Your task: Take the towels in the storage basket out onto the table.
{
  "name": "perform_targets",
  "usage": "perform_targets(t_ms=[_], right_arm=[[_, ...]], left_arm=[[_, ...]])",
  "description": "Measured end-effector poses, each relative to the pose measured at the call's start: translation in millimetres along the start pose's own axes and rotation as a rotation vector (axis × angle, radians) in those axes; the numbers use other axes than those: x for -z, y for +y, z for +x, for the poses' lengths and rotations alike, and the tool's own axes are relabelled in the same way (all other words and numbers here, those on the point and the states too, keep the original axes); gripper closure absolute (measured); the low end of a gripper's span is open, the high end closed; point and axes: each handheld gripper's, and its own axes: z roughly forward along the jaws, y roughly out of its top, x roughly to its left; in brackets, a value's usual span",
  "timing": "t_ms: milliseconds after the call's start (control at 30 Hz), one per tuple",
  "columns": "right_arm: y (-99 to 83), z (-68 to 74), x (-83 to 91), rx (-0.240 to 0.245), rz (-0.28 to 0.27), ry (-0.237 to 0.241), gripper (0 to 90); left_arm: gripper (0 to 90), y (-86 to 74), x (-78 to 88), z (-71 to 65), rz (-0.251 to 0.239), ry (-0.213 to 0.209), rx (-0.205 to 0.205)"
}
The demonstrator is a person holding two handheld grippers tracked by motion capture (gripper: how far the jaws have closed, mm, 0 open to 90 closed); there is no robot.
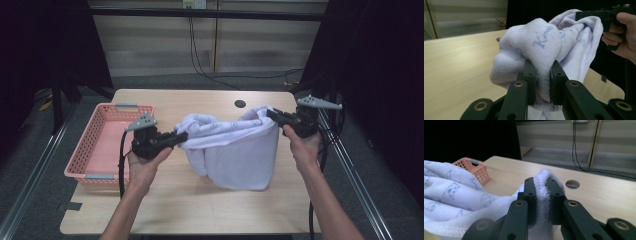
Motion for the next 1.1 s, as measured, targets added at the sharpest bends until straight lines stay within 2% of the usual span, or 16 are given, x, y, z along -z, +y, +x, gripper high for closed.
perform_targets(t_ms=[67,133,200,300,367,400,433,500,533,567,600,633,767,933,1067,1100], right_arm=[[26.9,-0.9,-7.0,-0.004,-0.032,0.003,80.1],[33.8,-0.3,-7.9,-0.01,-0.042,0.002,80.1],[59.9,3.0,-5.9,-0.016,-0.096,0.016,80.2],[69.4,6.6,-0.7,-0.007,-0.123,0.024,80.2],[65.1,11.6,4.2,0.019,-0.119,0.02,80.2],[57.0,13.0,5.6,0.03,-0.104,0.023,80.2],[30.9,13.0,7.3,0.053,-0.063,0.028,80.4],[14.3,11.9,8.2,0.045,-0.031,0.032,80.4],[-21.2,7.6,10.6,0.027,0.017,0.045,80.5],[-34.3,5.8,12.0,0.016,0.038,0.047,80.5],[-34.3,5.8,12.0,0.016,0.038,0.047,80.5],[-69.2,1.0,17.5,-0.001,0.091,0.051,80.6],[-110.4,-3.3,27.7,0.008,0.188,0.038,80.6],[-133.9,-10.8,35.6,0.04,0.279,0.006,80.4],[-140.9,-23.9,35.6,0.039,0.312,-0.032,80.4],[-145.3,-36.1,32.3,0.052,0.341,-0.077,80.4]], left_arm=[[79.1,25.9,1.2,2.9,-0.029,0.039,-0.027],[79.1,35.5,4.2,3.1,-0.048,0.048,-0.033],[79.1,50.2,13.1,-0.9,-0.088,0.056,-0.057],[79.1,50.5,18.1,-7.2,-0.082,0.062,-0.088],[78.9,38.1,19.2,-14.0,-0.046,0.062,-0.117],[78.8,27.2,18.7,-16.3,-0.029,0.043,-0.11],[78.8,-1.3,15.7,-20.0,0.023,0.012,-0.101],[78.7,-13.4,13.9,-21.4,0.041,-0.003,-0.078],[78.6,-45.5,8.6,-25.1,0.088,-0.048,-0.039],[78.5,-45.5,8.6,-25.1,0.088,-0.048,-0.039],[78.5,-63.3,5.3,-29.5,0.126,-0.065,-0.036],[77.6,-83.9,1.9,-35.5,0.164,-0.093,-0.024],[66.9,-106.5,-2.5,-46.5,0.235,-0.138,-0.014],[48.2,-102.4,-3.5,-48.5,0.234,-0.145,-0.037],[44.6,-99.5,-4.6,-43.0,0.233,-0.135,-0.042],[45.5,-99.4,-6.0,-36.6,0.232,-0.115,-0.037]])
